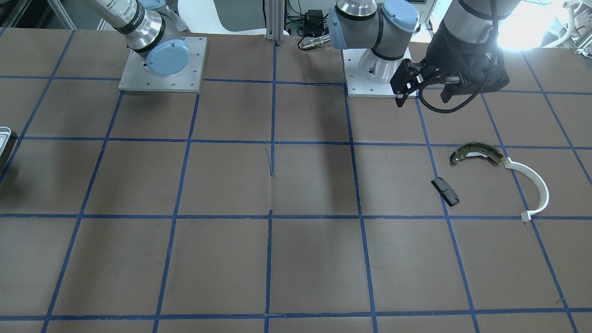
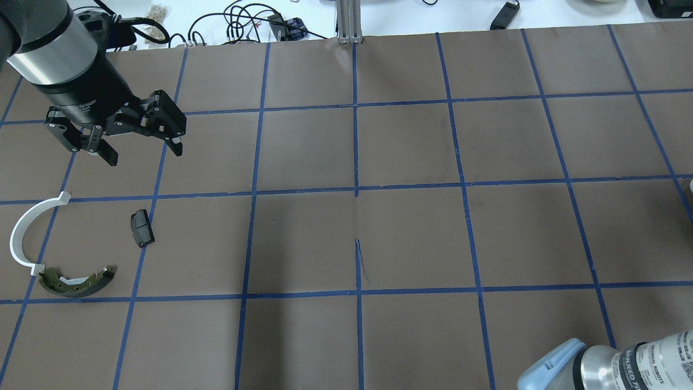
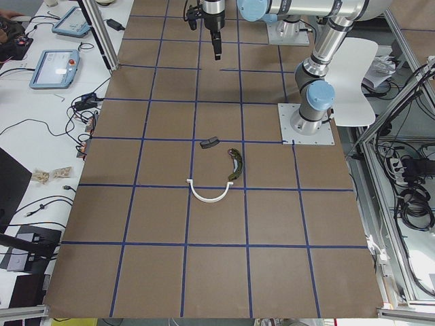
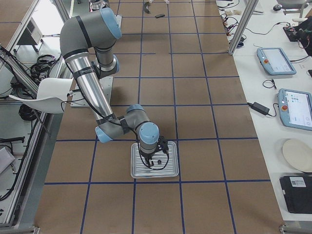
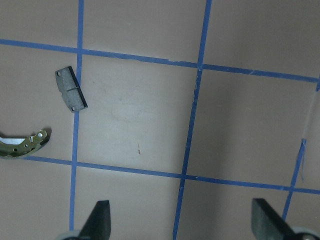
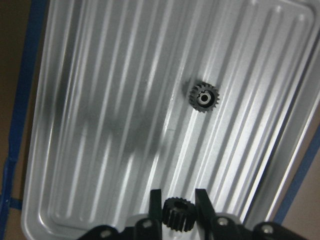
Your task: Place bearing gear from tray to pile
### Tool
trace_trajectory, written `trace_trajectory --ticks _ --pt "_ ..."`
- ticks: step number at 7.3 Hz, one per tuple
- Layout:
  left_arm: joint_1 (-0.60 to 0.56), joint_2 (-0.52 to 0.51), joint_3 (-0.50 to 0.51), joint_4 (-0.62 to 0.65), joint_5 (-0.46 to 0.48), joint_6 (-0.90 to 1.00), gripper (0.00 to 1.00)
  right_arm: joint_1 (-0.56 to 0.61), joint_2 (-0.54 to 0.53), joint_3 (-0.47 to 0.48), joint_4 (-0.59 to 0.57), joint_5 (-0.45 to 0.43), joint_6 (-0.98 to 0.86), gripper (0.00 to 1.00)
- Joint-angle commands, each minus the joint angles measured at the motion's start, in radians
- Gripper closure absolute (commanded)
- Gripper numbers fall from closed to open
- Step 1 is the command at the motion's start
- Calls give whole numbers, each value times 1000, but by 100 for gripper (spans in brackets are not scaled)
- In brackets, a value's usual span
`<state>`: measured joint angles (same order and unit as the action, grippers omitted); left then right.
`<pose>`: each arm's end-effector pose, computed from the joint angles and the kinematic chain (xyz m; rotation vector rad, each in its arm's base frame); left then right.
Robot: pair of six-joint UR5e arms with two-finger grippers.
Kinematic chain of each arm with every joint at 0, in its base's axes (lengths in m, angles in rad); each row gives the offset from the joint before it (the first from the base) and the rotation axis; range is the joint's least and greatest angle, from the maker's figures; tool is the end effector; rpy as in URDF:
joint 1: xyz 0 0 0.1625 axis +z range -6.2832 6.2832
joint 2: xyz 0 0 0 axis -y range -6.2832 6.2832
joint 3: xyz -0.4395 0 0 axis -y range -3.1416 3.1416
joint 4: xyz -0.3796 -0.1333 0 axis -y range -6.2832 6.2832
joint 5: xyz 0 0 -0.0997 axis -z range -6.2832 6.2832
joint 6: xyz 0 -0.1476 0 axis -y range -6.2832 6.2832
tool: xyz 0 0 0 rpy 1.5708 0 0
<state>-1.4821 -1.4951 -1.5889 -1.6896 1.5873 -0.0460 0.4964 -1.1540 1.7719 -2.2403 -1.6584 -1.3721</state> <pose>-0.0917 -0.4461 0.4692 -0.2095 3.1179 0.0962 -0.4654 -0.3890 0.2028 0.4506 -3.0283 -0.0993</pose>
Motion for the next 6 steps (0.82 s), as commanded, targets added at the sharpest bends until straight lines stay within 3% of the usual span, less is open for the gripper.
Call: trace_trajectory --ticks 1,3,6 --pt "0 -8 9 1 -1 -2 0 80 -108 1 92 9 123 94" --pt "0 -4 3 1 0 0 0 273 -208 1 216 5 346 94" --pt "0 1 -5 1 0 1 0 576 -230 6 300 37 749 96"
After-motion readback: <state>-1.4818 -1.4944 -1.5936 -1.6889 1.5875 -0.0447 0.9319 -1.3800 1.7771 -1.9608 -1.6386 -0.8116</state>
